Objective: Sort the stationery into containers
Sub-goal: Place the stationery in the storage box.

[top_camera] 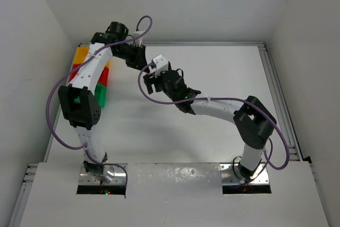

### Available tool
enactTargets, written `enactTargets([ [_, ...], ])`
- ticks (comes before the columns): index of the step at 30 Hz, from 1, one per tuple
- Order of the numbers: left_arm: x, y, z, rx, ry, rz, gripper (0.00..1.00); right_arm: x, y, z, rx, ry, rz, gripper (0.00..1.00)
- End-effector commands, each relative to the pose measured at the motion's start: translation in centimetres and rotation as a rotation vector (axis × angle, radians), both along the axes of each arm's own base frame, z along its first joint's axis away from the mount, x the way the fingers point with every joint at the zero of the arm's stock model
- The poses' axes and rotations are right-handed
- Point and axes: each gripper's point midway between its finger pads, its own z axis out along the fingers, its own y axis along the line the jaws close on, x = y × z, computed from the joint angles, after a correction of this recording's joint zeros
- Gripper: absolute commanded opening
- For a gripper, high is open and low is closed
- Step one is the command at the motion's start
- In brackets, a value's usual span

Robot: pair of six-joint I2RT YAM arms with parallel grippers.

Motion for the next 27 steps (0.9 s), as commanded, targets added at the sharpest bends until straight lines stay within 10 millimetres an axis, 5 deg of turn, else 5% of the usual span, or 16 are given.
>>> enactTargets([
  [1, 4.9, 5.7, 1.8, 0.013, -0.116, 0.178, 0.0, 0.3, -0.3, 2.5, 0.059, -0.048, -0.017, 0.86],
  [4, 7.9, 10.6, 2.9, -0.023, -0.152, 0.309, 0.0, -0.2, -1.4, 3.1, 0.057, -0.054, -0.032, 0.91],
  [5, 9.9, 13.9, 3.6, -0.038, -0.194, 0.385, 0.0, -0.6, -2.1, 2.3, 0.045, -0.039, -0.038, 0.91],
  [8, 13.5, 19.5, 4.0, -0.02, -0.273, 0.503, 0.0, -1.7, -3.7, 1.7, 0.04, -0.021, -0.062, 0.92],
  [10, 15.3, 22.3, 2.7, -0.003, -0.277, 0.563, 0.0, -2.1, -5.1, 2.0, 0.04, -0.016, -0.094, 0.92],
  [14, 18.5, 28.3, 1.9, 0.008, -0.357, 0.711, 0.0, -3.3, -8.5, -0.7, -0.017, 0.094, -0.159, 0.94],
  [19, 21.2, 32.4, -1.1, 0.054, -0.399, 0.82, 0.0, -4.5, -12.7, -2.8, -0.073, 0.175, -0.236, 0.94],
  [27, 23.8, 35.3, -2.9, -0.025, -0.435, 0.953, 0.0, -6.2, -16.5, -4.5, -0.097, 0.24, -0.311, 0.94],
])
